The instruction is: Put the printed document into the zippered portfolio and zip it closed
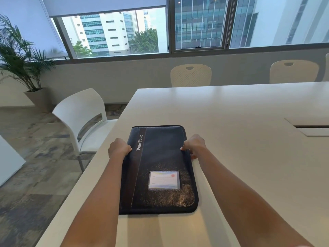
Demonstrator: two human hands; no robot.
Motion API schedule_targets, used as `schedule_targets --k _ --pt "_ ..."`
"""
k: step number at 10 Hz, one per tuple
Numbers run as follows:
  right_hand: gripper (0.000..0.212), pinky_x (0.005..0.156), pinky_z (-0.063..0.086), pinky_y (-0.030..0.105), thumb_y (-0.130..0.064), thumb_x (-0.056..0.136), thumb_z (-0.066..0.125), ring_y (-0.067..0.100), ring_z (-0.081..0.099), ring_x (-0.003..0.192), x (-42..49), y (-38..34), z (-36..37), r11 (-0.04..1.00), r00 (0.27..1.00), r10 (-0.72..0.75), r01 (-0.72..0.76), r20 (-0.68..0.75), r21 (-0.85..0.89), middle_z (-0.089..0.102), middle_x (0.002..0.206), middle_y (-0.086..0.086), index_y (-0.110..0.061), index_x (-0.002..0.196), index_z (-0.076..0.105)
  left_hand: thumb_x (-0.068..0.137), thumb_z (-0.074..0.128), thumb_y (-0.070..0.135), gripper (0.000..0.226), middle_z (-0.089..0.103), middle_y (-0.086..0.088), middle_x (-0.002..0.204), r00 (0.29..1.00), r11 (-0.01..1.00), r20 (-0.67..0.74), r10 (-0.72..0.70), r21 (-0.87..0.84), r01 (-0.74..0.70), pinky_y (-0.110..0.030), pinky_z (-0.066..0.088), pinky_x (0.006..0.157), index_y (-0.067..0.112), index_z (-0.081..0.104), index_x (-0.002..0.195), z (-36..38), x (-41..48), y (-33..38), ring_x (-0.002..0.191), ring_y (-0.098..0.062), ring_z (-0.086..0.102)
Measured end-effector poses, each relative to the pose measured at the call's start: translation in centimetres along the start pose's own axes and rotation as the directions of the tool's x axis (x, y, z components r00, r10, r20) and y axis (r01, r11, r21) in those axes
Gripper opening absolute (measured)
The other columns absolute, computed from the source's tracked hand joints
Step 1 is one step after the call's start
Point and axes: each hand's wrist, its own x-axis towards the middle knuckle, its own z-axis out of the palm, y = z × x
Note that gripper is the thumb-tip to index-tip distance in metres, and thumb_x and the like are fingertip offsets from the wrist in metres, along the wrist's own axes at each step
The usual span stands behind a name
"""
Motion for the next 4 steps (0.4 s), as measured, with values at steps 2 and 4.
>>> schedule_targets --k 2,4 --pt "0.02 0.071 0.06 0.042 -0.011 0.072 0.077 0.032 0.067 0.075 -0.1 0.0 0.4 0.996 0.999 -0.046 0.044 -0.029 -0.083 0.061 0.076 0.011 -0.007 0.077 0.057 0.082 0.069 0.02 0.034 0.066 -0.018 0.113 1.0 0.999 -0.013 -0.028 0.021 0.029 -0.036 0.05 0.083 0.002 0.063 0.111 0.4 -0.1 0.0 0.103 -0.038 0.063" --pt "0.023 0.071 0.054 0.035 -0.02 0.074 0.074 0.035 0.067 0.091 0.0 0.6 0.4 0.976 0.991 -0.132 0.124 -0.03 -0.18 0.062 0.087 0.011 -0.01 0.083 0.055 0.087 0.056 0.029 0.041 0.056 -0.016 0.128 0.992 0.981 -0.122 0.007 0.194 0.017 -0.041 0.04 0.094 0.009 0.057 0.123 1.6 -2.7 2.2 0.119 -0.034 0.05"
